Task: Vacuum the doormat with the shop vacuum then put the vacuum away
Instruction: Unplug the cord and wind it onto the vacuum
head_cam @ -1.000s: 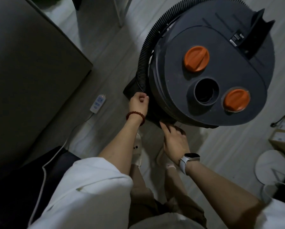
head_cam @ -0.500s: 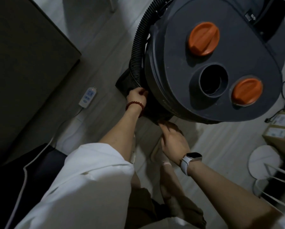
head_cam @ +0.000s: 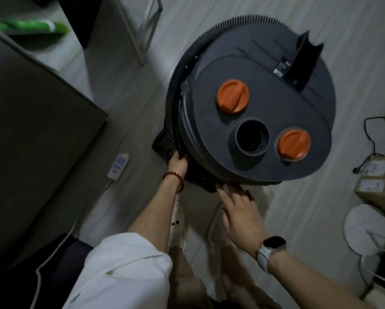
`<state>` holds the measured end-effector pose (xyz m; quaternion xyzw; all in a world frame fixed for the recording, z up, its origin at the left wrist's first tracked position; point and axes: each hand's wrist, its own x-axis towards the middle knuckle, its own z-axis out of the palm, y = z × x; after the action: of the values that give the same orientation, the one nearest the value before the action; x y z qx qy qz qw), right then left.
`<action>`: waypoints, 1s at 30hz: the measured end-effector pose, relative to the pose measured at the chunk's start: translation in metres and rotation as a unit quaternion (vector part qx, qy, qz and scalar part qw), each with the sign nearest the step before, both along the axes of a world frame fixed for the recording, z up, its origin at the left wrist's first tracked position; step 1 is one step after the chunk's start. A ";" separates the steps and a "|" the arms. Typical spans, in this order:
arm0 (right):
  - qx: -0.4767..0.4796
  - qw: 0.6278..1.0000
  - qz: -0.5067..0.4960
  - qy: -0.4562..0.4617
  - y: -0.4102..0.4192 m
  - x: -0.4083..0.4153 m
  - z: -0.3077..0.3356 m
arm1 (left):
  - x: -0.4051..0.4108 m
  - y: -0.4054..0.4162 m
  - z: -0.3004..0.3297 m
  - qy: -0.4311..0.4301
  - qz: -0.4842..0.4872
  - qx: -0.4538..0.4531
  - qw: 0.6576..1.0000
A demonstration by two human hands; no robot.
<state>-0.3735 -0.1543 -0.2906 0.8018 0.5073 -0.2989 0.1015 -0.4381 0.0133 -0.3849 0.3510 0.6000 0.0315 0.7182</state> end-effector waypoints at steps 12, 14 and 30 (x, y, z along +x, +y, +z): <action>0.405 0.909 0.015 -0.097 0.044 0.030 0.061 | 0.009 0.024 0.004 0.076 -0.076 0.083 0.991; 0.372 0.915 -0.012 -0.154 0.059 0.038 0.057 | 0.010 0.023 0.004 0.065 -0.067 0.053 0.994; 0.410 0.881 -0.015 -0.236 0.076 0.045 0.020 | 0.012 0.020 -0.016 0.020 0.222 -0.026 0.974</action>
<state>-0.3285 -0.0782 -0.2705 0.8260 0.5336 0.1321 -0.1245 -0.4257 0.0336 -0.4008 0.1909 0.6778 0.1679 0.6899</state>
